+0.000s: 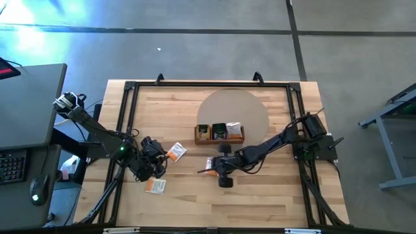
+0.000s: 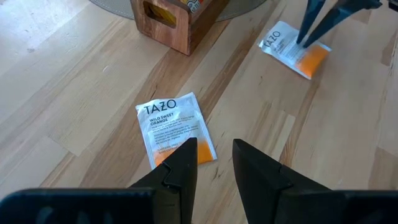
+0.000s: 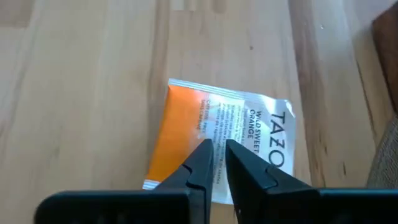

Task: Pick & Place Tea
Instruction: Put the white tea bag into the right section of the wooden organizer

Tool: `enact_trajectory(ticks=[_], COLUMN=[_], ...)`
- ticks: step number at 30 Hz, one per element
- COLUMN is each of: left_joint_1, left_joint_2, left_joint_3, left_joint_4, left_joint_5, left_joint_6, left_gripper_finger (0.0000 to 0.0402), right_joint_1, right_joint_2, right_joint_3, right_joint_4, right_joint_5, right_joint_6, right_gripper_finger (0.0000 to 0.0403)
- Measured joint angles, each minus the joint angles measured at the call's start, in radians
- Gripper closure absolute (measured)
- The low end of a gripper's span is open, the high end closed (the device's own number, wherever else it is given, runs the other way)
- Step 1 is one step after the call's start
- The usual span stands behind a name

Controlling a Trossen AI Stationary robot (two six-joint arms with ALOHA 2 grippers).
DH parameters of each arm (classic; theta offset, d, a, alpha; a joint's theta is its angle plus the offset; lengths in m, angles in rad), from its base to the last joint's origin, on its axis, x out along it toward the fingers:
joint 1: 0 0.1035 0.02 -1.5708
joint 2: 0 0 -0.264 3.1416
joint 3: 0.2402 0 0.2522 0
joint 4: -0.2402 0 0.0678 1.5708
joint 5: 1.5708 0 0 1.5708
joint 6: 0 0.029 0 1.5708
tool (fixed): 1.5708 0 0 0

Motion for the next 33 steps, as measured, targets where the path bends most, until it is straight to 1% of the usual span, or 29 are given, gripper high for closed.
enact_trajectory(ticks=[2, 6, 9, 12, 14, 17, 20, 24, 27, 30, 33], left_joint_1=[0.0, 0.0, 0.0, 0.0, 0.0, 0.0, 0.0, 0.0, 0.0, 0.0, 0.0], left_joint_2=[0.0, 0.0, 0.0, 0.0, 0.0, 0.0, 0.0, 0.0, 0.0, 0.0, 0.0], left_joint_3=[0.0, 0.0, 0.0, 0.0, 0.0, 0.0, 0.0, 0.0, 0.0, 0.0, 0.0], left_joint_4=[0.0, 0.0, 0.0, 0.0, 0.0, 0.0, 0.0, 0.001, 0.001, 0.0, 0.0], left_joint_5=[0.0, 0.0, 0.0, 0.0, 0.0, 0.0, 0.0, 0.0, 0.0, 0.0, -0.001], left_joint_6=[0.0, 0.0, 0.0, 0.0, 0.0, 0.0, 0.0, 0.0, 0.0, 0.0, 0.0], left_gripper_finger=[0.0301, 0.0301, 0.0301, 0.0301, 0.0301, 0.0301, 0.0301, 0.0301, 0.0301, 0.0301, 0.0301], right_joint_1=[0.0, 0.0, -0.003, -0.004, -0.004, -0.005, -0.014, -0.031, -0.044, -0.051, -0.051], right_joint_2=[0.0, 0.0, 0.0, -0.001, -0.001, -0.002, -0.002, -0.006, -0.01, -0.012, -0.011], right_joint_3=[0.001, 0.001, 0.001, 0.002, 0.002, 0.002, -0.001, -0.051, -0.107, -0.153, -0.185], right_joint_4=[-0.008, -0.005, 0.018, 0.031, 0.028, 0.005, -0.041, 0.009, 0.076, 0.132, 0.165], right_joint_5=[-0.002, 0.035, 0.065, 0.073, 0.073, 0.101, 0.12, 0.126, 0.103, 0.063, 0.058], right_joint_6=[-0.029, -0.081, -0.064, -0.05, -0.027, 0.028, 0.081, 0.15, 0.189, 0.189, 0.19], right_gripper_finger=[0.0352, 0.0314, 0.0285, 0.026, 0.0247, 0.0236, 0.0234, 0.0241, 0.025, 0.0269, 0.0304])
